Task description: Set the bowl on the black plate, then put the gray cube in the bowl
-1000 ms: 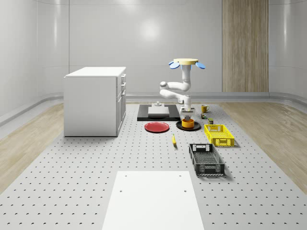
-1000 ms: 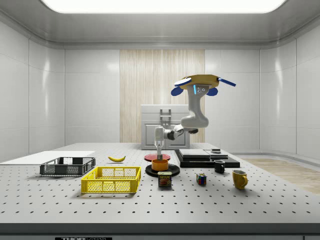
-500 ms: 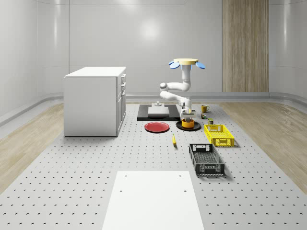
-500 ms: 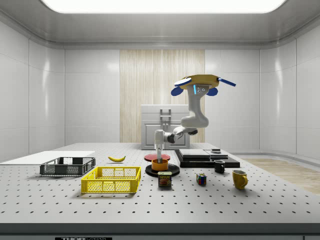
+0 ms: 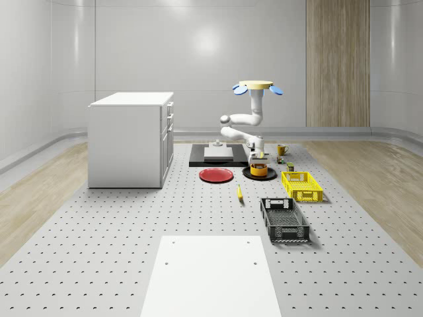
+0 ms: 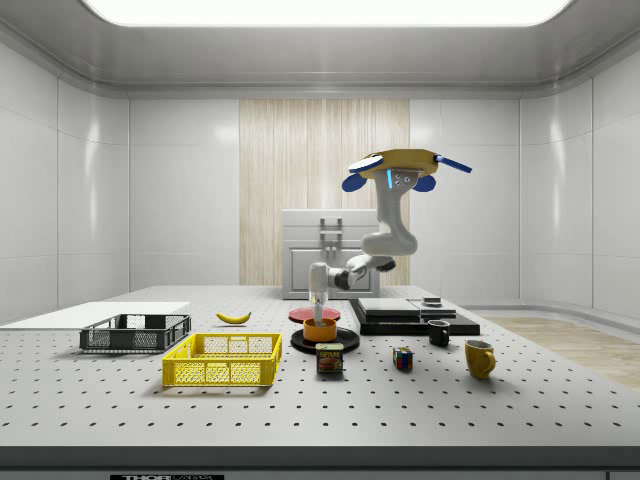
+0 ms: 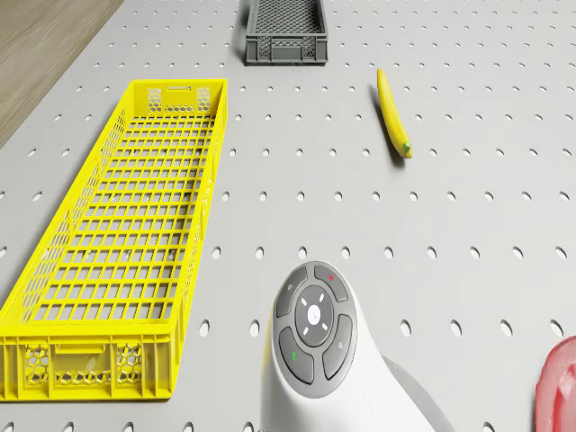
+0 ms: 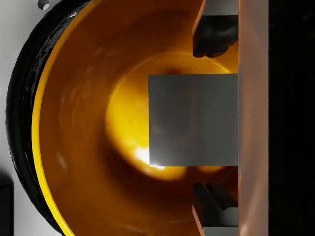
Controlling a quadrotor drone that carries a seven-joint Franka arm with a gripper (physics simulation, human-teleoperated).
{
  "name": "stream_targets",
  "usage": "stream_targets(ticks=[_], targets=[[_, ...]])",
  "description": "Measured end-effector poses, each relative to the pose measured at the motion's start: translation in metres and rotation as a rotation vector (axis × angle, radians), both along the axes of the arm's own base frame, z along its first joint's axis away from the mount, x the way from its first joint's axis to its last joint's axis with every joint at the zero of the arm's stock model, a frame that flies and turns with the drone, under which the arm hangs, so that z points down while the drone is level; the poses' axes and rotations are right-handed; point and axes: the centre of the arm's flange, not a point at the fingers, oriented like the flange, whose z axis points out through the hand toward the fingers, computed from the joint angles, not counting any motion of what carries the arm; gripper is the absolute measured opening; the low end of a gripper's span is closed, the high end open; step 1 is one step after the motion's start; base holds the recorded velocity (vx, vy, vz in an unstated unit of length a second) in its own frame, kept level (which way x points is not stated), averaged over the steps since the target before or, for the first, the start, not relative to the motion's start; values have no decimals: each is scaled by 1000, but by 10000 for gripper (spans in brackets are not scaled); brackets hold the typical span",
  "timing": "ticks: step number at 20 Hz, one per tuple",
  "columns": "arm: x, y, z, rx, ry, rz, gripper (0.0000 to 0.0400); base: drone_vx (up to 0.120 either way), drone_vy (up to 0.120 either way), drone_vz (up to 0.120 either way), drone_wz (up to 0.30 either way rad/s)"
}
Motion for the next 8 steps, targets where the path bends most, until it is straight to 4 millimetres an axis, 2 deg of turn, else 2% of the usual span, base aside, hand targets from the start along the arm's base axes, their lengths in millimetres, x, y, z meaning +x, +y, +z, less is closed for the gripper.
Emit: stream_targets(ticks=[8], targets=[[0,0,-19,0,0,0,397,0,0,0,0]])
